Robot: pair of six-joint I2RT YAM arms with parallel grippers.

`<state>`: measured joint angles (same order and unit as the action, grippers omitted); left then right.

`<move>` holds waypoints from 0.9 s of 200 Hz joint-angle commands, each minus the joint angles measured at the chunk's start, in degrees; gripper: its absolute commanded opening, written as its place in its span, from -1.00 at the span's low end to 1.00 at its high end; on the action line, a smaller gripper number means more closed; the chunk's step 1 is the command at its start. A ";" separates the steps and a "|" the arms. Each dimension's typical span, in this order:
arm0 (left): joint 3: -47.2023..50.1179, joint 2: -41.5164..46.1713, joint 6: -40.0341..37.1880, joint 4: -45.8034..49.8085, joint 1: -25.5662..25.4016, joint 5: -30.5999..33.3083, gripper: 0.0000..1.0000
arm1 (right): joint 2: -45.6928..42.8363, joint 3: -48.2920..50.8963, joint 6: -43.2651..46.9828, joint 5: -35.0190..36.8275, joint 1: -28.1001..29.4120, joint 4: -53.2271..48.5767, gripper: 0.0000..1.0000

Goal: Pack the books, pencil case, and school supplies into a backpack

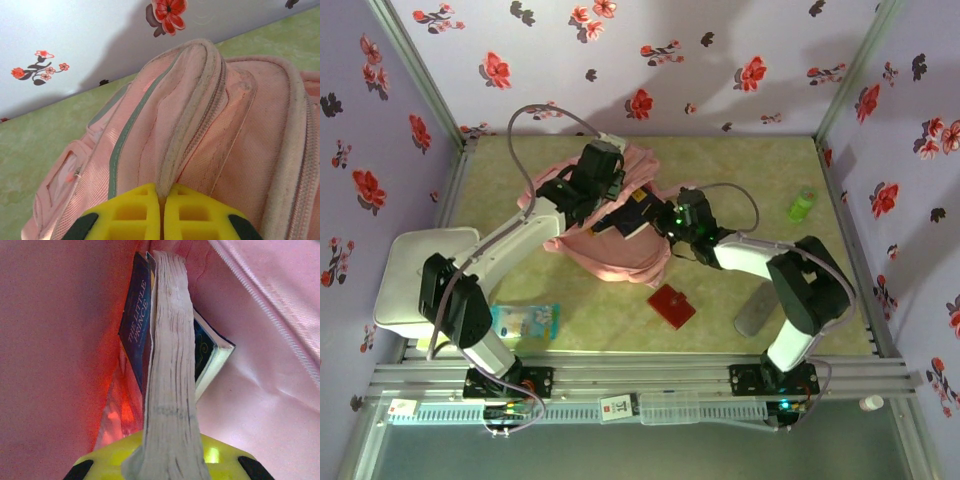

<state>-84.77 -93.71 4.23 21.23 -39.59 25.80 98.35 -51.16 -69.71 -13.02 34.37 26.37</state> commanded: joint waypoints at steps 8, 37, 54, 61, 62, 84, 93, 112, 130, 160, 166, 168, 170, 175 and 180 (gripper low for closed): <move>-4.96 0.03 4.14 -5.58 -0.05 -1.84 -1.00 | 6.00 -5.33 -4.81 2.23 1.21 0.73 -0.71; -6.00 -0.51 5.76 -3.11 0.23 -2.60 -1.00 | 11.40 -10.45 -8.26 2.52 2.10 0.76 -0.64; -6.19 -0.51 6.65 -2.43 0.56 -2.86 -1.00 | 13.76 -13.47 -9.90 3.62 2.28 -0.41 -0.61; -6.28 -0.51 7.02 -2.21 0.63 -3.03 -1.00 | 14.87 -14.83 -10.12 3.46 2.28 0.12 -0.60; -6.28 -0.51 7.11 -2.19 0.65 -2.99 -1.00 | 15.00 -15.01 -10.19 3.40 2.28 0.19 -0.60; -6.46 -0.55 8.22 -1.40 1.01 -3.91 -1.00 | 17.85 -18.32 -11.38 1.78 2.37 1.61 -0.53; -6.58 -0.65 8.66 -1.03 1.15 -4.17 -1.00 | 18.71 -18.95 -11.89 0.95 2.37 3.03 -0.48; -6.72 -0.68 9.44 -0.43 1.41 -4.53 -1.00 | 19.57 -19.67 -12.07 -1.00 2.28 4.21 -0.37; -6.95 -0.77 9.83 -0.14 1.70 -5.18 -1.00 | 18.19 -17.56 -11.84 -0.78 1.94 4.30 -0.18; -7.34 -1.45 10.26 0.21 1.88 -6.05 -1.00 | 11.71 -11.13 -9.74 0.90 0.48 5.18 0.05; -7.29 -1.63 10.42 0.32 1.89 -6.26 -1.00 | 10.05 -9.67 -9.29 1.35 0.08 5.18 0.08; -7.28 -1.71 10.44 0.41 1.89 -6.37 -1.00 | 9.46 -9.34 -9.10 1.49 -0.18 5.12 0.08; -7.32 -1.80 10.56 0.39 1.87 -6.44 -1.00 | 8.85 -8.70 -9.01 1.63 -0.40 5.03 0.09; -7.39 -1.96 10.69 0.52 1.97 -6.78 -1.00 | 7.25 -7.51 -8.63 2.05 -0.95 4.53 0.10; -7.40 -2.15 10.94 0.54 2.05 -7.15 -1.00 | 5.67 -6.14 -8.35 2.76 -1.44 3.59 0.11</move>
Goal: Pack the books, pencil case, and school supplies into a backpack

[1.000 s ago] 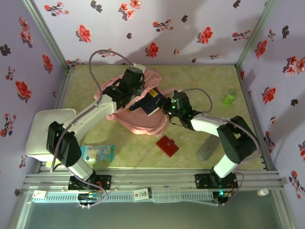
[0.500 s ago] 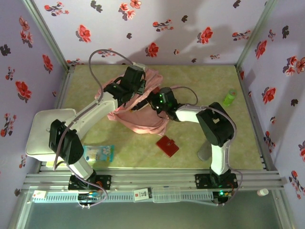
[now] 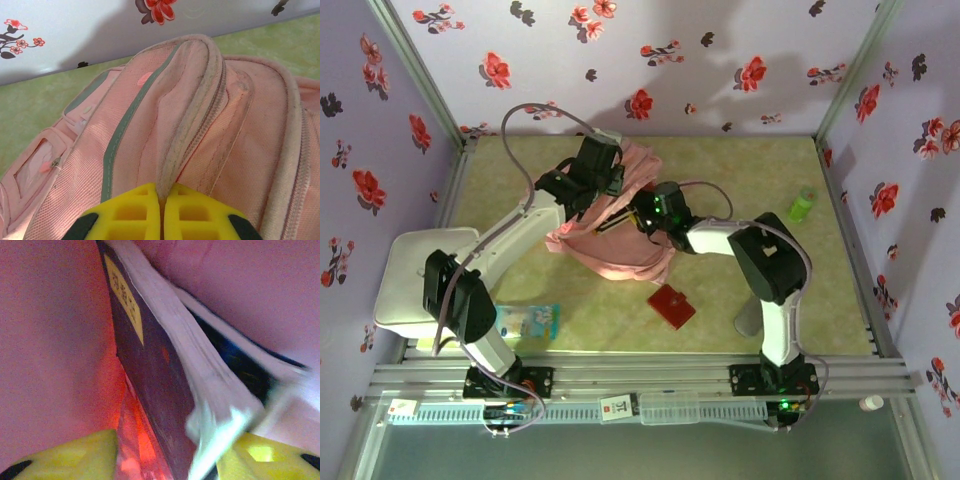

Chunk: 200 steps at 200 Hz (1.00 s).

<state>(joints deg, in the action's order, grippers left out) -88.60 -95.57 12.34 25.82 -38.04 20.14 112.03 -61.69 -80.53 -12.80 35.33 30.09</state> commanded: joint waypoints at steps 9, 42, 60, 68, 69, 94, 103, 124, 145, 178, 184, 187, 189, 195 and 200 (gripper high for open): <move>-3.68 -0.62 3.25 -3.94 0.60 -2.23 -1.00 | -11.22 6.74 3.15 4.18 -3.63 -1.99 0.15; -4.46 -2.98 4.87 -3.16 1.30 -7.09 -1.00 | -23.17 14.01 6.97 13.44 -7.55 -11.35 0.26; -5.99 -5.43 5.73 -2.47 1.48 -12.10 -1.00 | -29.16 17.08 8.77 19.35 -9.21 -16.14 0.30; -7.05 -6.86 6.06 -2.02 1.48 -15.09 -1.00 | -31.63 17.92 9.91 21.69 -9.62 -17.99 0.33; -7.26 -7.11 6.09 -1.97 1.48 -15.29 -0.98 | -31.93 18.01 10.07 22.03 -9.69 -18.24 0.33; -11.41 -11.90 8.10 0.29 1.52 -23.70 -0.15 | -37.95 17.65 15.77 28.26 -10.08 -24.82 0.40; -11.97 -12.77 9.00 0.69 1.54 -24.19 0.10 | -39.53 16.86 17.71 30.23 -10.11 -27.52 0.41; -11.03 -12.26 11.57 0.74 2.62 -24.29 0.56 | -42.05 15.60 21.47 33.94 -10.11 -31.49 0.46; -6.60 -8.89 14.84 -0.89 5.08 -25.02 0.73 | -42.44 15.54 23.74 32.96 -10.06 -30.98 0.47; 7.46 -0.66 22.72 -6.79 11.54 -26.45 0.77 | -38.11 13.86 24.87 26.35 -9.39 -29.49 0.48; 10.78 0.88 24.31 -7.70 12.94 -26.64 0.77 | -36.69 13.33 25.04 25.05 -8.95 -29.35 0.48; 12.25 1.70 24.97 -8.20 13.73 -26.80 0.76 | -36.19 12.93 25.11 24.59 -8.70 -29.30 0.48; 13.28 2.16 25.27 -8.54 14.17 -26.88 0.76 | -35.70 12.81 25.08 24.23 -8.63 -29.30 0.49; 16.21 3.43 26.81 -9.28 15.49 -27.00 0.75 | -34.53 12.35 25.32 23.52 -8.17 -29.37 0.49; 18.76 4.65 27.87 -9.81 16.92 -27.00 0.74 | -33.58 11.94 25.49 22.97 -7.73 -29.34 0.49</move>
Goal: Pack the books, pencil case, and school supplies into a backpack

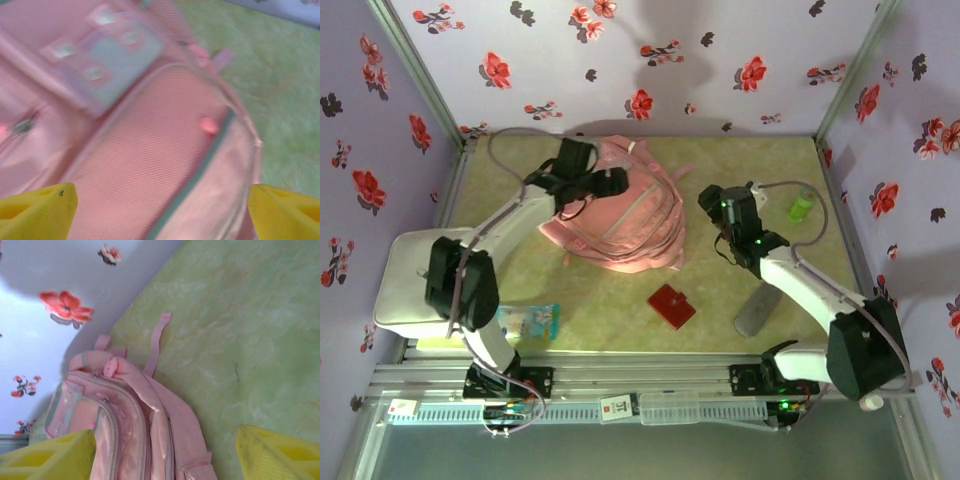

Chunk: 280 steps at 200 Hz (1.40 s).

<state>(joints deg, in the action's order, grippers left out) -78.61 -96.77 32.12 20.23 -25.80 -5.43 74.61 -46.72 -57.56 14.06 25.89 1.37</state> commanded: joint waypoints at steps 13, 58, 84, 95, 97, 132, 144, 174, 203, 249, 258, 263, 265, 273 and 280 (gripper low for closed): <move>14.52 8.43 10.50 -5.26 7.75 -1.53 0.70 | 5.89 -3.70 2.63 -4.85 2.61 -0.70 0.49; 28.65 12.40 16.90 -9.34 16.17 -3.29 0.45 | 12.44 -5.72 3.98 -9.05 3.82 -1.64 0.51; 32.02 10.75 19.25 -12.53 18.77 -4.52 0.26 | 15.40 -7.02 4.82 -10.46 3.91 -3.17 0.49; 32.81 9.53 20.20 -14.87 19.59 -5.40 0.21 | 16.09 -7.15 4.89 -10.63 3.91 -3.35 0.48; 32.95 9.24 20.42 -15.29 19.75 -5.74 0.20 | 16.18 -7.11 4.91 -10.63 3.91 -3.33 0.48; 32.80 3.82 23.05 -22.76 21.06 -11.88 0.12 | 17.71 -7.50 5.27 -11.29 3.91 -3.11 0.45; 32.55 2.47 23.72 -23.47 21.06 -12.13 0.08 | 18.36 -7.81 5.43 -12.02 3.91 -2.78 0.43; 32.27 0.49 24.74 -24.26 21.14 -12.23 -0.04 | 20.13 -8.41 5.62 -13.29 3.75 -2.59 0.38; 32.26 -0.64 25.16 -25.41 21.14 -13.00 -0.26 | 22.26 -9.29 6.47 -14.71 3.39 -1.94 0.26; 32.46 0.76 25.76 -26.64 21.06 -13.98 -0.74 | 26.53 -11.76 9.24 -15.45 2.12 -1.16 0.00; 32.31 1.19 25.84 -26.48 20.97 -14.70 -0.87 | 27.85 -12.58 9.79 -15.61 1.68 -0.73 -0.09; 32.21 1.33 25.95 -26.47 20.89 -15.08 -0.92 | 28.49 -12.97 10.27 -15.85 1.49 -0.39 -0.14; 32.16 1.46 26.02 -26.40 20.88 -15.25 -0.95 | 28.86 -13.20 10.41 -15.94 1.39 -0.31 -0.15; 31.94 1.78 26.28 -26.30 20.59 -16.01 -1.00 | 29.99 -13.95 10.83 -15.92 1.11 -0.20 -0.17; 31.71 2.00 26.43 -26.29 20.28 -16.65 -1.00 | 30.96 -14.55 11.41 -15.83 0.84 0.01 -0.17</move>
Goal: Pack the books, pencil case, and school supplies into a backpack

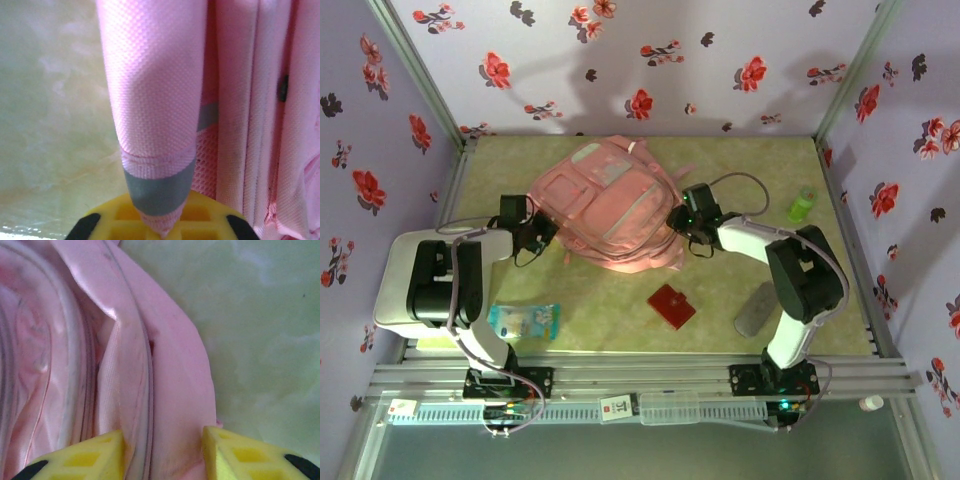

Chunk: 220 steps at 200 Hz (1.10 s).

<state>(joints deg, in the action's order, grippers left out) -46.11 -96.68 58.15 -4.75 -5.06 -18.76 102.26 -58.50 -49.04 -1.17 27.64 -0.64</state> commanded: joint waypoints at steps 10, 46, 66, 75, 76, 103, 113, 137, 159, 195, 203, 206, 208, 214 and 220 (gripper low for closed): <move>-0.91 2.23 0.79 -1.15 -1.10 -4.26 -1.00 | 4.66 -3.62 3.78 -0.35 -1.39 2.37 -0.19; -1.24 3.71 2.68 -0.59 -4.32 -4.68 -1.00 | 9.22 -8.05 7.56 -0.65 -4.34 4.50 -0.20; -1.59 4.27 4.38 -1.53 -6.79 -4.92 -1.00 | 11.40 -12.83 10.92 -1.81 -5.86 2.24 -0.20; -1.94 4.46 5.32 -1.80 -8.04 -4.95 -1.00 | 11.60 -14.49 12.18 -1.78 -6.42 0.43 -0.19; -2.00 4.43 5.36 -1.82 -8.21 -4.92 -1.00 | 11.58 -14.60 12.28 -1.75 -6.48 0.23 -0.18; -2.65 4.65 8.92 -3.65 -11.55 -3.85 -1.00 | 7.71 -14.40 14.35 1.31 -7.91 -4.49 0.01; -2.89 4.69 10.26 -3.98 -12.73 -2.58 -1.00 | 5.35 -13.61 15.04 3.36 -8.33 -6.83 0.10; -3.16 4.74 13.84 -5.62 -14.94 0.89 -1.00 | -1.86 -11.41 16.73 9.43 -8.55 -13.29 0.26; -3.87 4.61 16.27 -6.12 -17.11 4.21 -1.00 | -7.54 -9.36 16.73 10.38 -8.35 -18.28 0.29; -5.90 3.34 18.46 -6.13 -19.70 8.01 -1.00 | -14.66 -6.00 16.19 11.53 -2.76 -23.20 0.29; -6.48 2.82 18.60 -6.14 -20.19 8.41 -1.00 | -15.89 -5.52 15.57 12.11 -0.72 -23.89 0.29; -6.69 2.58 18.66 -6.22 -20.29 8.52 -1.00 | -16.29 -5.28 15.37 12.17 0.15 -24.08 0.29; -6.82 2.49 18.80 -6.23 -20.39 8.60 -1.00 | -16.50 -5.06 15.06 12.29 0.53 -24.08 0.28; -7.25 2.03 19.00 -6.32 -20.76 8.73 -1.00 | -17.13 -4.63 14.38 12.20 2.26 -24.08 0.28; -7.64 1.60 19.09 -6.53 -21.01 8.81 -1.00 | -17.53 -4.12 13.42 11.81 3.90 -23.82 0.26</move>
<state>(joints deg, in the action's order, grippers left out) -49.41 -94.41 75.37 -5.34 -24.43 -10.04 86.76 -65.01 -33.61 9.10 25.96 -19.99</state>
